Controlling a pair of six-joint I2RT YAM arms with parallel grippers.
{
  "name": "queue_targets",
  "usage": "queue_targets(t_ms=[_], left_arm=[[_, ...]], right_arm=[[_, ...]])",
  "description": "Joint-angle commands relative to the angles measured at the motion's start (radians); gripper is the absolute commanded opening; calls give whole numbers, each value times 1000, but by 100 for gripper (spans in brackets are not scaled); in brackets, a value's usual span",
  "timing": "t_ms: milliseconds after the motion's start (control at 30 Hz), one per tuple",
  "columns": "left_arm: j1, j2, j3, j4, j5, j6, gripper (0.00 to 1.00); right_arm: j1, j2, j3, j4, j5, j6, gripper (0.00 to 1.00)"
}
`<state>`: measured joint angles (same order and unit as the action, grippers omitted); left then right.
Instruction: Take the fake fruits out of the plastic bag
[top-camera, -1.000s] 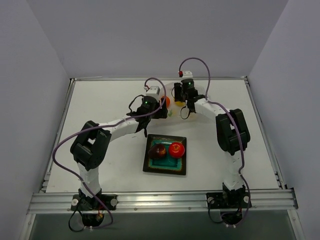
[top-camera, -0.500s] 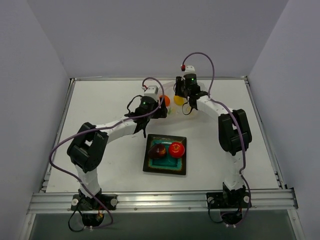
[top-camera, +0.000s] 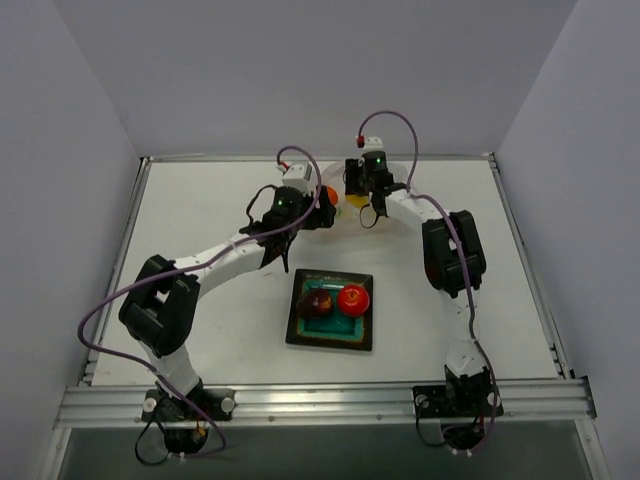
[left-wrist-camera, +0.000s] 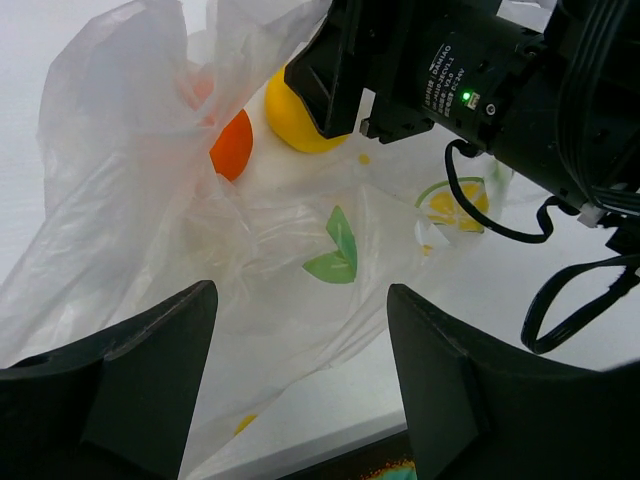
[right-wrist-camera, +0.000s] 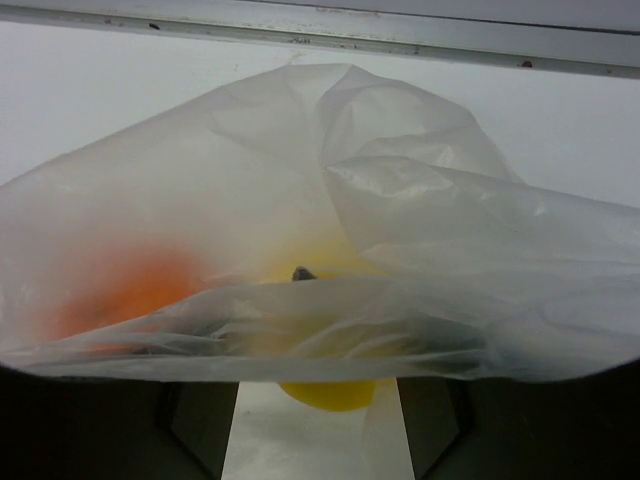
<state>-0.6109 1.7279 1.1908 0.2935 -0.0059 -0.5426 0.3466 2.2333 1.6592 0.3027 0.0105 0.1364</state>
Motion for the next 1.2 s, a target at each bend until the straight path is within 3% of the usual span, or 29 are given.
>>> queue_targets(t_ms=[0, 100, 267, 600, 800, 933, 1167], left_arm=[[7, -60, 1, 6, -6, -10, 67], [7, -62, 15, -17, -14, 6, 69], [7, -73, 15, -57, -51, 44, 73], [5, -45, -5, -88, -66, 56, 75], [5, -8, -51, -53, -83, 15, 75], [7, -31, -53, -51, -71, 1, 75], [19, -116, -16, -97, -36, -6, 74]], right_arm=[[-3, 35, 39, -7, 0, -17, 52], [-4, 40, 36, -5, 0, -12, 48], [-4, -33, -51, 42, -50, 9, 19], [0, -333, -402, 278, -234, 141, 18], [-1, -431, -498, 357, -334, 253, 18], [0, -466, -522, 340, -380, 325, 18], [41, -687, -631, 297, -368, 316, 19]])
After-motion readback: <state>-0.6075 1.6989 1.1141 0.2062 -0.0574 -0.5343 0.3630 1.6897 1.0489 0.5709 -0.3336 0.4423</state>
